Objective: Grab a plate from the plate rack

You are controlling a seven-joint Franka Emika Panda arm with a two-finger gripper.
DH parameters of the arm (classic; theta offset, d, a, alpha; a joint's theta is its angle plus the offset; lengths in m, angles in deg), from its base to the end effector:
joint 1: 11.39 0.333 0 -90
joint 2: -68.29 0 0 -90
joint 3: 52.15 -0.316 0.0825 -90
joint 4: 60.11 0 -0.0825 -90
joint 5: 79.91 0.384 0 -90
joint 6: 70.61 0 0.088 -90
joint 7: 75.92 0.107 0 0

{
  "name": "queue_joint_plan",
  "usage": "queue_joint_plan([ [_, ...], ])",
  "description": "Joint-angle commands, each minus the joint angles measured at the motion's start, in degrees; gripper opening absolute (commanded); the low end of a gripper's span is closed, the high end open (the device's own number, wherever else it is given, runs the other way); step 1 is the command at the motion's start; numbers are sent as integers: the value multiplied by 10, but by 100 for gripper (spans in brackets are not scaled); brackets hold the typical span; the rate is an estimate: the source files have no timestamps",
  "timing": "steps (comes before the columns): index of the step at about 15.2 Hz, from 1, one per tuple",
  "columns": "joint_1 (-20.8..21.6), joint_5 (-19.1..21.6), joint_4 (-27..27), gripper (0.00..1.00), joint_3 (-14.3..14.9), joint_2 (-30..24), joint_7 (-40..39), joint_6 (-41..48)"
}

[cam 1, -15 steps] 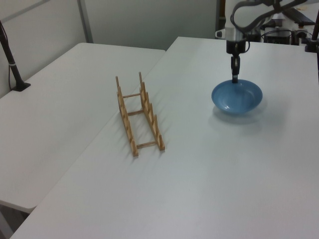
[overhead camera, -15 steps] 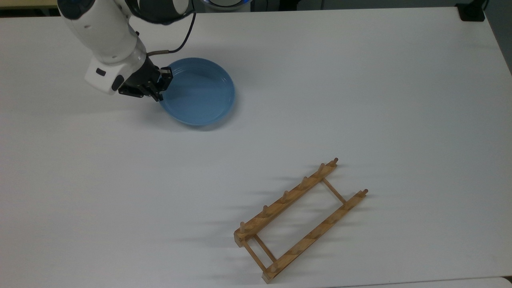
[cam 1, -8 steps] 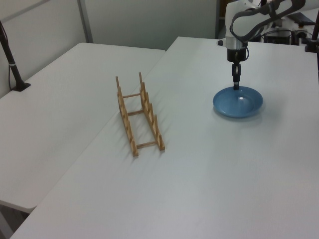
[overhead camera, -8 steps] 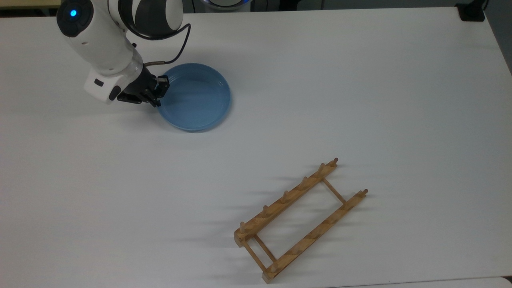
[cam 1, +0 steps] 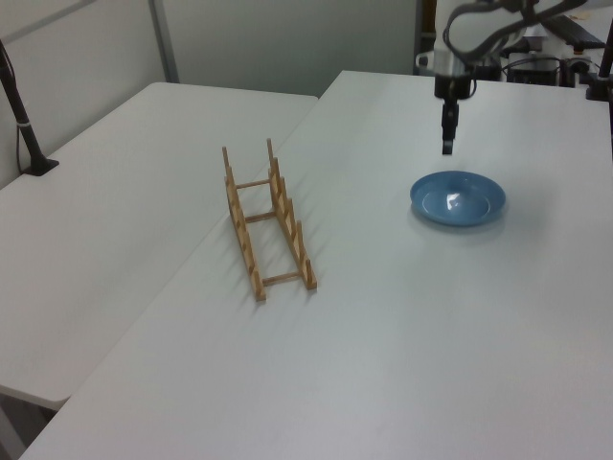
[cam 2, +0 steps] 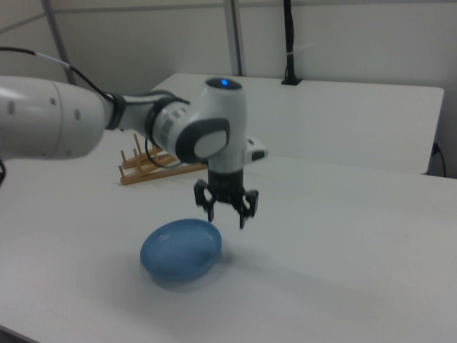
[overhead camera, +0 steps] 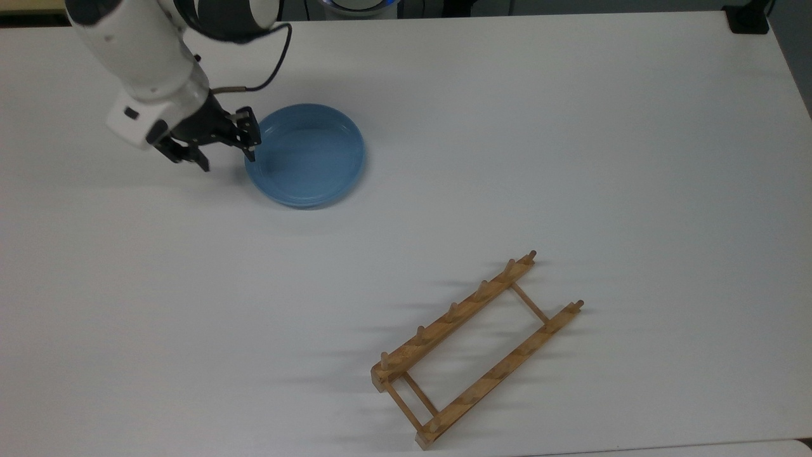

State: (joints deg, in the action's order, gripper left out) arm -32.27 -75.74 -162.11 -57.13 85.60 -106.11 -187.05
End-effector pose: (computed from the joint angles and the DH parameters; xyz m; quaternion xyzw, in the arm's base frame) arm 0.6065 -0.1724 0.3837 -0.9931 -0.1057 0.0050 0.0512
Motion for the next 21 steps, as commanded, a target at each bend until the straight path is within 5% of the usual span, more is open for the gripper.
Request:
queue_joint_plan([
  [1, 16, 11, -13, 100, -4, -90, 112, 18],
  [3, 34, 11, 4, 100, -5, -138, 196, 73],
  [7, 72, 7, 46, 100, -4, -191, 238, 218],
  [11, 116, 5, 58, 100, 5, -232, 375, 235],
  [14, 130, 1, 68, 100, 18, -238, 379, 238],
  [17, 189, -36, 68, 100, 59, -236, 348, 233],
  [21, 204, -54, 68, 100, 67, -233, 348, 231],
])
